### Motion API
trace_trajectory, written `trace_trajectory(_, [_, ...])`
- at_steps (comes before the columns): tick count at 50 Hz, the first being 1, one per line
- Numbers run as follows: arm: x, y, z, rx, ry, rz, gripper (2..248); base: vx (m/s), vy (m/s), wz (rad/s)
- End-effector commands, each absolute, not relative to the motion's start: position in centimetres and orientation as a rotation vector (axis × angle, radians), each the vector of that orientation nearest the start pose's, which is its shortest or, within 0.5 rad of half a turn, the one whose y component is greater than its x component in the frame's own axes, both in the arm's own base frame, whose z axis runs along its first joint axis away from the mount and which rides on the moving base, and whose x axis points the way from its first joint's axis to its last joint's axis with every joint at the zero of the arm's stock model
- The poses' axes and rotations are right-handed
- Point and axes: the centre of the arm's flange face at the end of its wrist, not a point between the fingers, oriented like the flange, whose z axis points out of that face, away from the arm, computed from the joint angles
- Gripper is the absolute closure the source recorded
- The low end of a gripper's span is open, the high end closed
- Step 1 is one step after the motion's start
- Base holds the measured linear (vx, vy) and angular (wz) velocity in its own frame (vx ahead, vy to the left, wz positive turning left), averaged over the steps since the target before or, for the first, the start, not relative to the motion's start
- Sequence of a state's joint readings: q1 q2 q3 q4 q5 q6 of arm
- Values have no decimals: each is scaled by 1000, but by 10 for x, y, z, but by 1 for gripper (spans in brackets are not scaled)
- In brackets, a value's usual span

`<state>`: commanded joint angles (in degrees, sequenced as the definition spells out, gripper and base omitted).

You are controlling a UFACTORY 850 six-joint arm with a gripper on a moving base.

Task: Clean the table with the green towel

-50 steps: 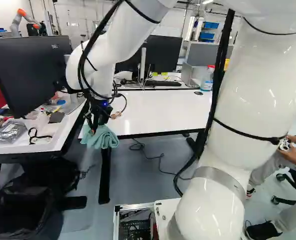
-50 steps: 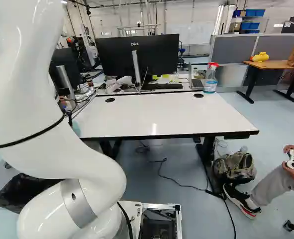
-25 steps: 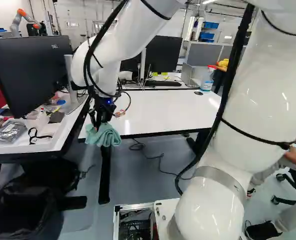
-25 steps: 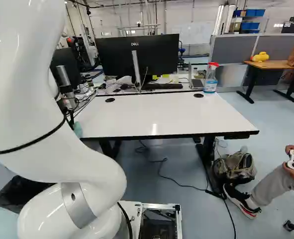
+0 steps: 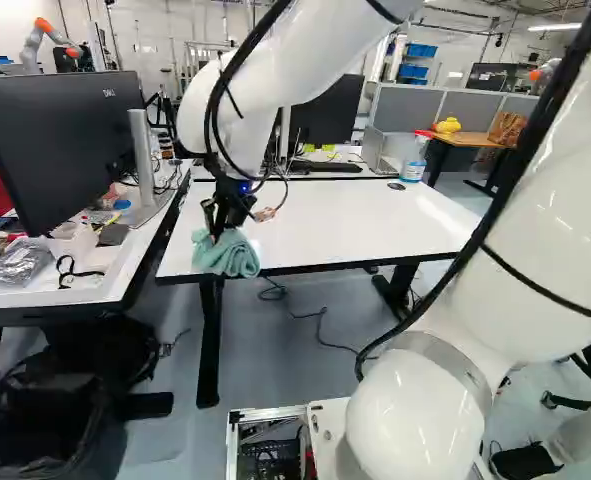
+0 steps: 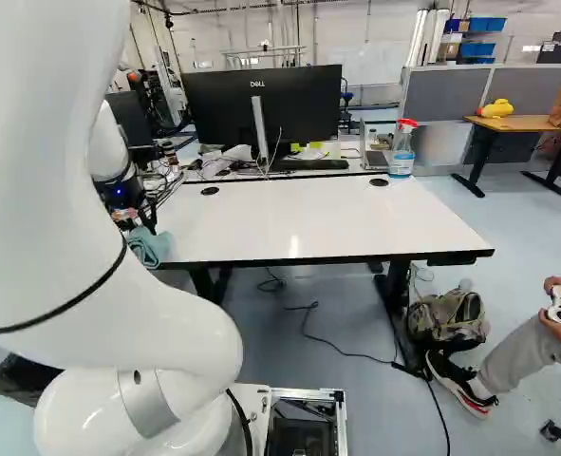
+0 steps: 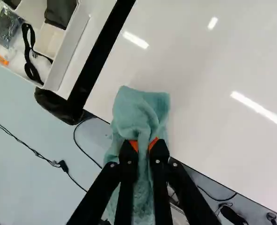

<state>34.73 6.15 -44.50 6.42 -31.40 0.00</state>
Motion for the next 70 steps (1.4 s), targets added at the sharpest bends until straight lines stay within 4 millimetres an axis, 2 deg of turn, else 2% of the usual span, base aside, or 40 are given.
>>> trace_trajectory(10, [337, 217, 526, -2845, -687, -494, 208, 0, 0, 0])
trace_trajectory(70, [356, 108, 524, -2950, -292, -546, 208, 0, 0, 0])
